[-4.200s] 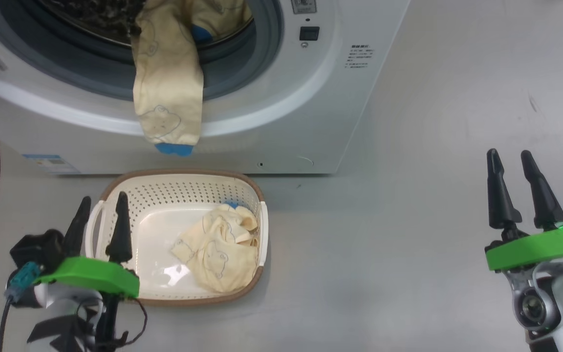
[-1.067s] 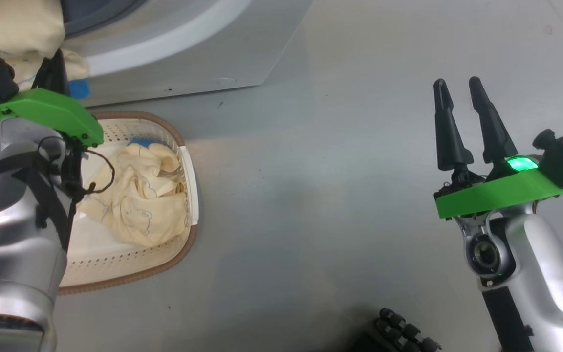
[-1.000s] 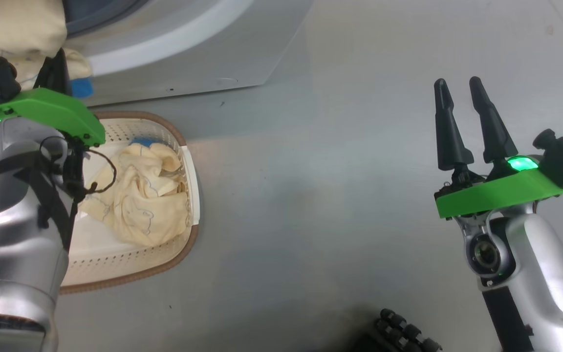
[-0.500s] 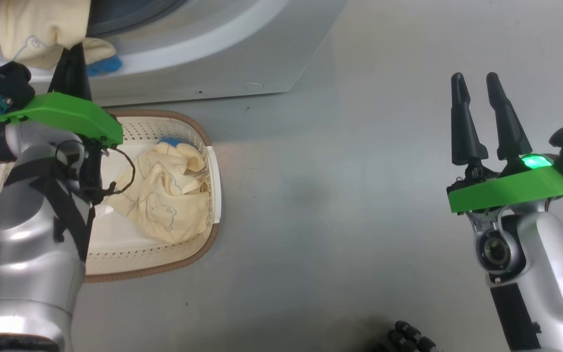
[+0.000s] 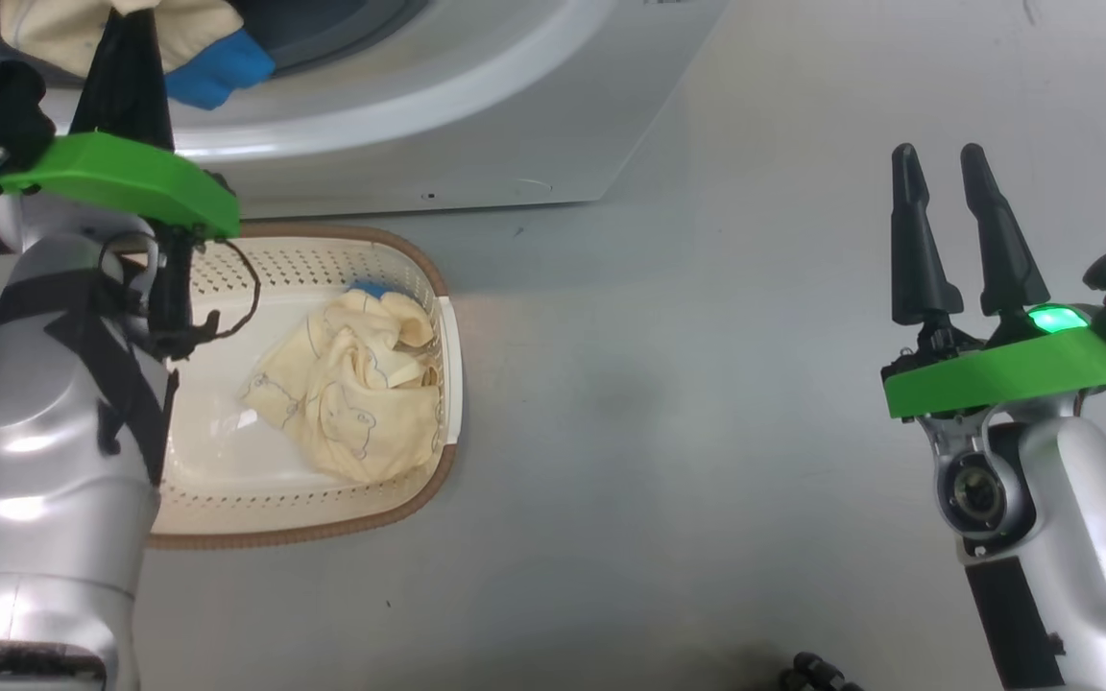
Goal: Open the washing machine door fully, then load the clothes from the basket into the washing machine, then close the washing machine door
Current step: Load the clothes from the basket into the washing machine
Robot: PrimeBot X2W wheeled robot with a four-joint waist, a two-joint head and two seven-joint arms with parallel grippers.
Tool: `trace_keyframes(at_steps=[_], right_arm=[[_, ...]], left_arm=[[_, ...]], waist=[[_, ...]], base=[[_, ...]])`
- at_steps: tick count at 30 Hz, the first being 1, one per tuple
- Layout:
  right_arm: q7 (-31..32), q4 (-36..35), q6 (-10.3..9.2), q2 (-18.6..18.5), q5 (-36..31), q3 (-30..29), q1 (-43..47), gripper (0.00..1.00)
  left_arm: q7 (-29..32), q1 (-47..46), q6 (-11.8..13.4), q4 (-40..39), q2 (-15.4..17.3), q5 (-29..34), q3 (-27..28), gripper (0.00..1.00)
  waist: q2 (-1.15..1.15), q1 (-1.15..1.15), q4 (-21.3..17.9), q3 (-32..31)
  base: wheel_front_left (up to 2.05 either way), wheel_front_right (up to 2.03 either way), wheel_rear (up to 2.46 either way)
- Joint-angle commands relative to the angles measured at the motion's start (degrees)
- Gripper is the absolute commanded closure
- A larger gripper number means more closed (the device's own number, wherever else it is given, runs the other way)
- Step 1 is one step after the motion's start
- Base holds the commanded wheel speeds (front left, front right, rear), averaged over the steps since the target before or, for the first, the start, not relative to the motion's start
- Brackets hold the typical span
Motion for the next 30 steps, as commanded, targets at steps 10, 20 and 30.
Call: trace_keyframes(at_steps=[10,20,30], right_arm=[[-0.37,-1.27,0.02,-0.13,0.10,2.67,1.00,0.00],[-0.37,-0.91,0.02,0.54,0.92,4.58,1.15,0.00],[-0.37,-0.61,0.02,1.18,1.27,5.78,1.71,0.00]], left_arm=[[-0.39,-13.17,0.01,8.27,4.53,-2.23,-4.44,1.00],[-0.39,-18.80,0.01,11.19,9.34,-1.77,-5.40,1.00],[0.91,-18.39,0.01,21.98,9.98,-1.89,-9.24,1.00]], waist=[[0.00,0.00,-1.66,-0.36],[0.00,0.00,-5.87,0.08],[0.00,0.00,-8.40,-0.07]], base=[[0.00,0.00,0.00],[0.00,0.00,0.00],[0.00,0.00,0.00]])
